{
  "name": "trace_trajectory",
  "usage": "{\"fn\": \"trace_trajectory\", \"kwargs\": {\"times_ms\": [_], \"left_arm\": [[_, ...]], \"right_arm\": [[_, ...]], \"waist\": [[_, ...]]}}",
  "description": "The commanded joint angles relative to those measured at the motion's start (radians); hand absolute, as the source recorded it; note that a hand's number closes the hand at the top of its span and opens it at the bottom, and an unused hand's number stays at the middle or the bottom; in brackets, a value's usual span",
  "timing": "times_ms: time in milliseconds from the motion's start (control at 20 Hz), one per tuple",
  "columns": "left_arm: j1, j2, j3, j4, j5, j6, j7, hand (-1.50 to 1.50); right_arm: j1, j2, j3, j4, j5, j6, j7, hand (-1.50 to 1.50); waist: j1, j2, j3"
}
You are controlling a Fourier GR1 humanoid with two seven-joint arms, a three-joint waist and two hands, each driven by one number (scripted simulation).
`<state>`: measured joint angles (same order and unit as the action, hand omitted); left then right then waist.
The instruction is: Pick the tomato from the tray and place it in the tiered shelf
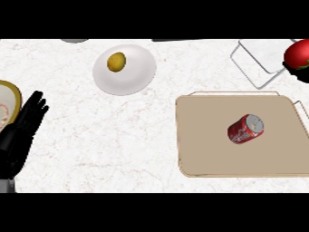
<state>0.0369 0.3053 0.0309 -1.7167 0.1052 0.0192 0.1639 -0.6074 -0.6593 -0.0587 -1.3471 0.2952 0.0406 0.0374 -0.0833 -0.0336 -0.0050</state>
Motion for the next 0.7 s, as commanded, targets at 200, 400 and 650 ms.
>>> {"fn": "trace_trajectory", "kwargs": {"times_ms": [200, 400, 650], "left_arm": [[-0.081, -0.028, -0.021, 0.073, -0.011, -0.032, -0.047, 0.00], [-0.074, -0.036, -0.032, 0.017, -0.008, -0.015, -0.007, 0.00], [-0.118, -0.030, -0.024, 0.058, -0.006, -0.036, 0.007, 0.00]], "right_arm": [[-0.026, -0.002, -0.095, -0.332, -0.112, 0.059, 0.397, 1.50], [-0.083, 0.230, -0.209, -0.259, -0.399, -0.020, 0.384, 1.50], [-0.235, 0.163, -0.279, -0.212, -0.488, -0.016, 0.527, 1.50]], "waist": [[0.067, 0.029, 0.004], [0.076, 0.026, 0.009], [0.082, 0.032, 0.004]]}}
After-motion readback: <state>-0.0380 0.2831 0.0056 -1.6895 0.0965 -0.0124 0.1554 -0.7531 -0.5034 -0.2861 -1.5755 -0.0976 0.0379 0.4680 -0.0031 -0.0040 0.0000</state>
